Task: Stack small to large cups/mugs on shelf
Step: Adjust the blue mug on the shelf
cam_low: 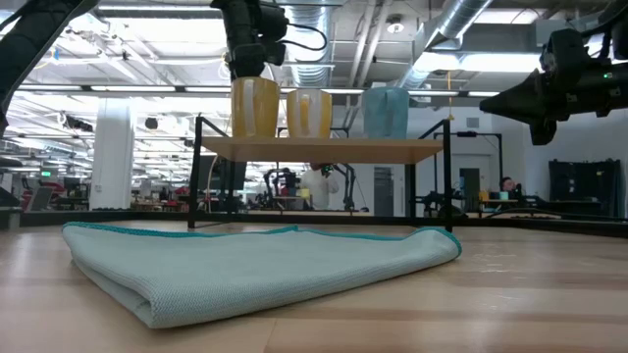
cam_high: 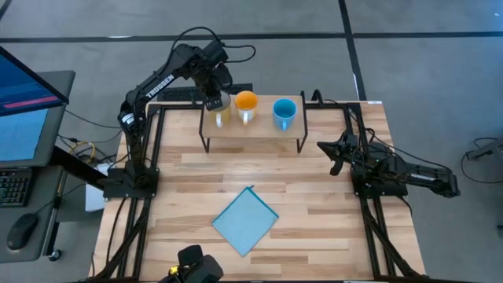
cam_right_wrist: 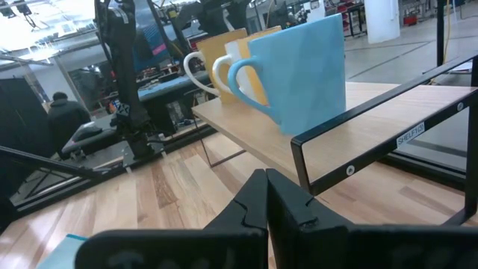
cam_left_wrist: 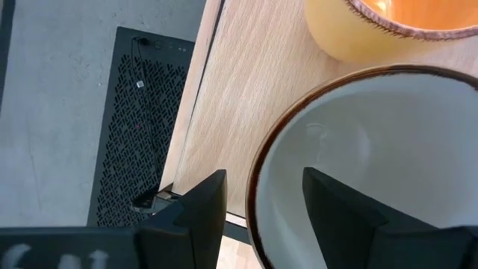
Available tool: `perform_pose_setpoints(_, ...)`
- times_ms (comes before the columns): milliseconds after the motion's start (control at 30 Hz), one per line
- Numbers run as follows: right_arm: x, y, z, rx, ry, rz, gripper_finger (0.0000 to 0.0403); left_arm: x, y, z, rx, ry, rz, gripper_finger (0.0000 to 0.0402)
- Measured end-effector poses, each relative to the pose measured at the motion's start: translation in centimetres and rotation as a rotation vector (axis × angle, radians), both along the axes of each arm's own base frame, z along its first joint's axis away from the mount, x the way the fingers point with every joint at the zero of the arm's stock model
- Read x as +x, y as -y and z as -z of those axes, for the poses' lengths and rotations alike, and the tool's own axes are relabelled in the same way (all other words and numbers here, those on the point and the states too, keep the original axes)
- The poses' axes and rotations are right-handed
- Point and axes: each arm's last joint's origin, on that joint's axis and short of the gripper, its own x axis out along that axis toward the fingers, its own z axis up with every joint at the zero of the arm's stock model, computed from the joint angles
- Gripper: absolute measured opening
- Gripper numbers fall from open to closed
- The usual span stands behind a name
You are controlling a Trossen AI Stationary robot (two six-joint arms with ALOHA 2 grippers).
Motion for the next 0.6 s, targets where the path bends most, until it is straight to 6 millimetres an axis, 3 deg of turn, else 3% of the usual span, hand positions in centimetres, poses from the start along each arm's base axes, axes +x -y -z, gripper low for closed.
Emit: perform_pose_setpoints(600,0.0,0.0,0.0,0.0,0.0,0.0,0.0021,-0.1,-0.3,-0.05,0.056,-0.031,0.005,0.0194)
